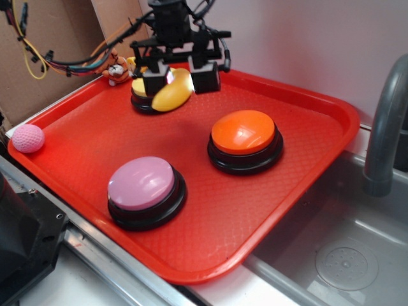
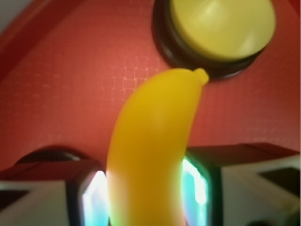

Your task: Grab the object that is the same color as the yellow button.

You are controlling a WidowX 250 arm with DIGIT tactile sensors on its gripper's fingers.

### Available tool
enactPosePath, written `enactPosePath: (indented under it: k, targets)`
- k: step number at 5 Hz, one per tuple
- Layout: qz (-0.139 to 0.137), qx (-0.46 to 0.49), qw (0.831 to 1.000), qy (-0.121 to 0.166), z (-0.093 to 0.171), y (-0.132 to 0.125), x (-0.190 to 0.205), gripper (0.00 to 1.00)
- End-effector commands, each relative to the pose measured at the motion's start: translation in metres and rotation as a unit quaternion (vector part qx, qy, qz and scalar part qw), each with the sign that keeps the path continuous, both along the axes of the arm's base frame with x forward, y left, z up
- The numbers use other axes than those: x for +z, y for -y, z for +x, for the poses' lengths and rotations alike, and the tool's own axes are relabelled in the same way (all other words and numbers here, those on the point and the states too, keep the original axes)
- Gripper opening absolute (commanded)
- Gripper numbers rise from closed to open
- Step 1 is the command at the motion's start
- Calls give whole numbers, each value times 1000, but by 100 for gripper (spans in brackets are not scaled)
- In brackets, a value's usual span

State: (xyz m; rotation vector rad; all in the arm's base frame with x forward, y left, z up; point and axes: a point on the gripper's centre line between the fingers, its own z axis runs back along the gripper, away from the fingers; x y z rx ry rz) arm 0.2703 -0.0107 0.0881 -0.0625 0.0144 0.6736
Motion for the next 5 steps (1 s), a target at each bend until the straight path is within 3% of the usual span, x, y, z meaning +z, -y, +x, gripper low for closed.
enactPosePath:
  k: [1,3,5]
  targets:
    - [-18,-168,985,37,-17,-22,49,0]
    - [14,-284,958,41,-48,-25,60,0]
    - [9,-298,953,60,-76,-38,65,0]
